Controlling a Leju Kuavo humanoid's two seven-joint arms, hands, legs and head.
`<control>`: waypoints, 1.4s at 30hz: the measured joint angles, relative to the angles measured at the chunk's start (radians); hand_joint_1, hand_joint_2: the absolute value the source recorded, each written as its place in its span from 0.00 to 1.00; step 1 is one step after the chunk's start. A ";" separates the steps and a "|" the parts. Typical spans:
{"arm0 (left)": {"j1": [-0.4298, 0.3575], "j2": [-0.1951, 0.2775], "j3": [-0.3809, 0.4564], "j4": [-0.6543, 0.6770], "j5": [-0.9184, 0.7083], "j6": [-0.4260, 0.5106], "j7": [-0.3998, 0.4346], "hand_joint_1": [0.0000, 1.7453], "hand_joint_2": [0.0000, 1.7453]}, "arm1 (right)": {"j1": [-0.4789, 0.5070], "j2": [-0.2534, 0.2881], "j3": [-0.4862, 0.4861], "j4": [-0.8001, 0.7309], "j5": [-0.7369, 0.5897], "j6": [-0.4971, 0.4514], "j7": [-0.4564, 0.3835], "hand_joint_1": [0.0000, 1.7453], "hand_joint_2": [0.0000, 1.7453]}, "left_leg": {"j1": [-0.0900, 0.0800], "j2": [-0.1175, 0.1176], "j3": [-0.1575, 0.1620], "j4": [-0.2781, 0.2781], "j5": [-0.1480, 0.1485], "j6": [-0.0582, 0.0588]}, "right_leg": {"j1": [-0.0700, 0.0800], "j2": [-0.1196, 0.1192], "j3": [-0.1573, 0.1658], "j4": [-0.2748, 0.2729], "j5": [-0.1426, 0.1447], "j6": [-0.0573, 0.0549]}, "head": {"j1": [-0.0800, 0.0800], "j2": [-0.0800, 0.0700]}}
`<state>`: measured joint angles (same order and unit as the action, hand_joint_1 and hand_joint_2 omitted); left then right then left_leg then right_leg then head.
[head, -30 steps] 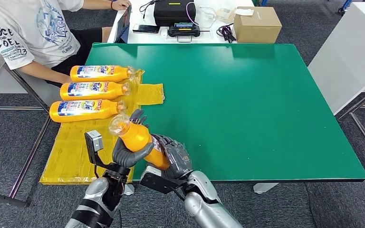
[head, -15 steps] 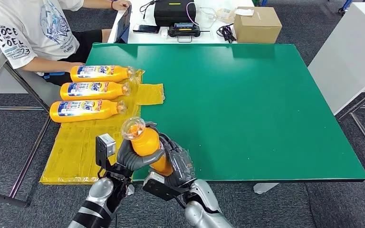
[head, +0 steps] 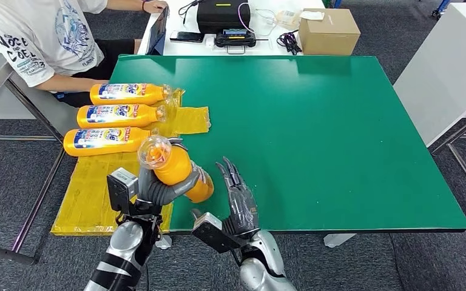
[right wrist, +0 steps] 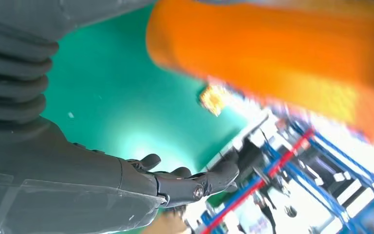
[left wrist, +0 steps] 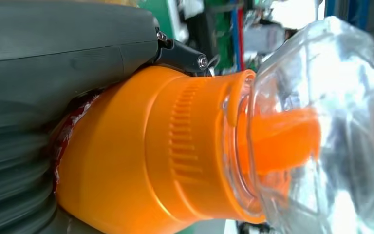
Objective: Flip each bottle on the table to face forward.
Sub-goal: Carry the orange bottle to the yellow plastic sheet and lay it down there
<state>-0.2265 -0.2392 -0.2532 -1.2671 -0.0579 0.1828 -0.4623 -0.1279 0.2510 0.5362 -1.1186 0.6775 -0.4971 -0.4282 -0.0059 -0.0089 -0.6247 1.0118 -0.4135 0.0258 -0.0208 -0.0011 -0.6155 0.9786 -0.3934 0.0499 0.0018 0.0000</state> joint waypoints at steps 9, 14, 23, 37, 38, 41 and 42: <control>-0.047 0.013 0.015 -0.003 -0.612 0.443 -0.036 1.00 1.00 | 0.040 0.000 0.014 -0.246 -0.069 -0.098 -0.093 0.00 0.00 | 0.000 0.000 0.000 0.000 0.000 0.000 | 0.000 0.000 0.000 0.000 0.000 0.000 | 0.000 0.000; -0.099 0.028 0.063 0.061 -0.888 0.510 -0.017 1.00 1.00 | 0.046 0.000 0.036 -0.391 -0.090 -0.140 -0.111 0.00 0.00 | 0.000 0.000 0.000 0.000 0.000 0.000 | 0.000 0.000 0.000 0.000 0.000 0.000 | 0.000 0.000; -0.138 0.034 0.175 0.148 -1.089 0.515 -0.003 1.00 1.00 | 0.086 0.003 0.044 -0.579 -0.130 -0.195 -0.205 0.00 0.00 | 0.000 0.000 0.000 0.000 0.000 0.000 | 0.000 0.000 0.000 0.000 0.000 0.000 | 0.000 0.000; -0.148 0.034 0.208 0.181 -1.093 0.516 -0.006 1.00 1.00 | 0.100 0.003 0.041 -0.642 -0.130 -0.195 -0.207 0.00 0.00 | 0.000 0.000 0.000 0.000 0.000 0.000 | 0.000 0.000 0.000 0.000 0.000 0.000 | 0.000 0.000; -0.148 0.034 0.209 0.181 -1.093 0.516 -0.006 1.00 1.00 | 0.100 0.003 0.041 -0.643 -0.130 -0.195 -0.207 0.00 0.00 | 0.000 0.000 0.000 0.000 0.000 0.000 | 0.000 0.000 0.000 0.000 0.000 0.000 | 0.000 0.000; -0.148 0.034 0.209 0.181 -1.092 0.516 -0.006 1.00 1.00 | 0.101 0.003 0.041 -0.643 -0.130 -0.195 -0.207 0.00 0.00 | 0.000 0.000 0.000 0.000 0.000 0.000 | 0.000 0.000 0.000 0.000 0.000 0.000 | 0.000 0.000; -0.148 0.034 0.209 0.181 -1.093 0.516 -0.006 1.00 1.00 | 0.101 0.003 0.041 -0.643 -0.130 -0.195 -0.207 0.00 0.00 | 0.000 0.000 0.000 0.000 0.000 0.000 | 0.000 0.000 0.000 0.000 0.000 0.000 | 0.000 0.000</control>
<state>-0.3743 -0.2049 -0.0438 -1.0861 -1.1504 0.6992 -0.4681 -0.0272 0.2537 0.5772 -1.7620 0.5474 -0.6923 -0.6348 -0.0058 -0.0089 -0.6249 1.0118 -0.4135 0.0256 -0.0208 -0.0011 -0.6158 0.9788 -0.3934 0.0498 0.0018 0.0000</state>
